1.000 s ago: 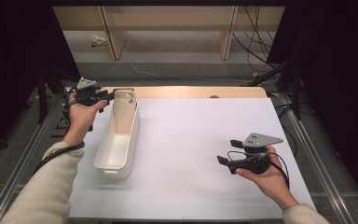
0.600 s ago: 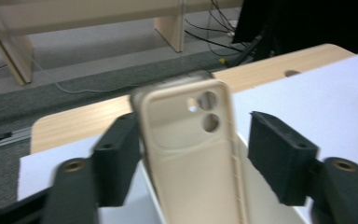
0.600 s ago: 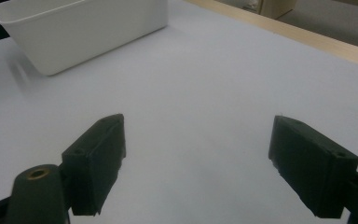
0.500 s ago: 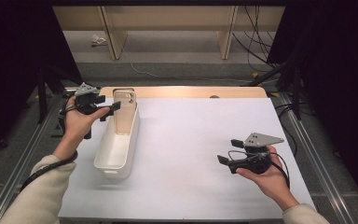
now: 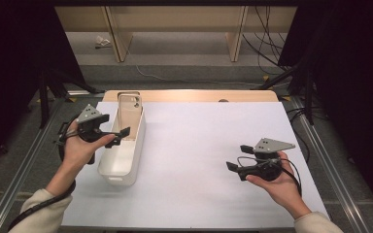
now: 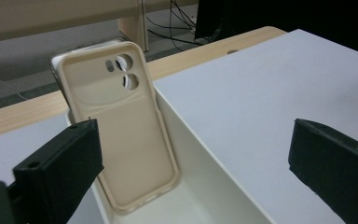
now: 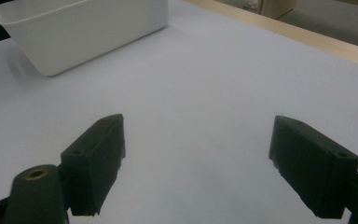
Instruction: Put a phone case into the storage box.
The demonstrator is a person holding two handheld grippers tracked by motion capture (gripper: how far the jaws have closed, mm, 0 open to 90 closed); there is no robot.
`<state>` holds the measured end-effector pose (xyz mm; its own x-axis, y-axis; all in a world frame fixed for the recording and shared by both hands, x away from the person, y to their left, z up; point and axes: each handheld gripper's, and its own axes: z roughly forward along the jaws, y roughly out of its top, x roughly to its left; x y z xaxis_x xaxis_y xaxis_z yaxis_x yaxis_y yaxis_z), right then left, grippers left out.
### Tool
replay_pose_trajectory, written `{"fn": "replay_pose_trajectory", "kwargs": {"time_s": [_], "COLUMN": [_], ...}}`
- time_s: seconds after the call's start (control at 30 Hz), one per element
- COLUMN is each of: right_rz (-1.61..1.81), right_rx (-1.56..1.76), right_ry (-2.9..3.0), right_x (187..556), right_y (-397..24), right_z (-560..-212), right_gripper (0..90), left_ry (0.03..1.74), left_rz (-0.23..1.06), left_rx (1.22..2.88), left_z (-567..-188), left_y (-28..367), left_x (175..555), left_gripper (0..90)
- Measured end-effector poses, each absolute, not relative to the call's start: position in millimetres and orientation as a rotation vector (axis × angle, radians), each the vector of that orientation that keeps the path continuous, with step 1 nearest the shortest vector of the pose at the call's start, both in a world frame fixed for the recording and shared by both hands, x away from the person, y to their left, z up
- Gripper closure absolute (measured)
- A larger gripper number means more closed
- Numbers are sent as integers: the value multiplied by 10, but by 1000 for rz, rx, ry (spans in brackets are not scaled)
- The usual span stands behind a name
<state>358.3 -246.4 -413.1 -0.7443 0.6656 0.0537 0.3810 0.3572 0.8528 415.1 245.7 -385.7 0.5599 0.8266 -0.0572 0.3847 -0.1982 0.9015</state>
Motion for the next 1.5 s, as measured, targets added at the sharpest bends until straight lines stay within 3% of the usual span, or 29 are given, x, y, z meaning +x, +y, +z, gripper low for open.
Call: {"fn": "replay_pose_trajectory", "kwargs": {"time_s": [0.83,1.5], "right_rz": [1342,1346], "right_rx": [931,930], "right_ry": [2319,2317], "right_x": [3581,3583], "right_y": [-2470,-2470], "right_z": [-4125,-4129], "right_gripper": [189,190], "left_ry": [848,792], "left_rz": [533,524], "left_rx": [1861,1885], "left_z": [-4072,-4248], "left_y": [2186,2094], "left_x": [3509,3270], "left_gripper": [25,51]}}
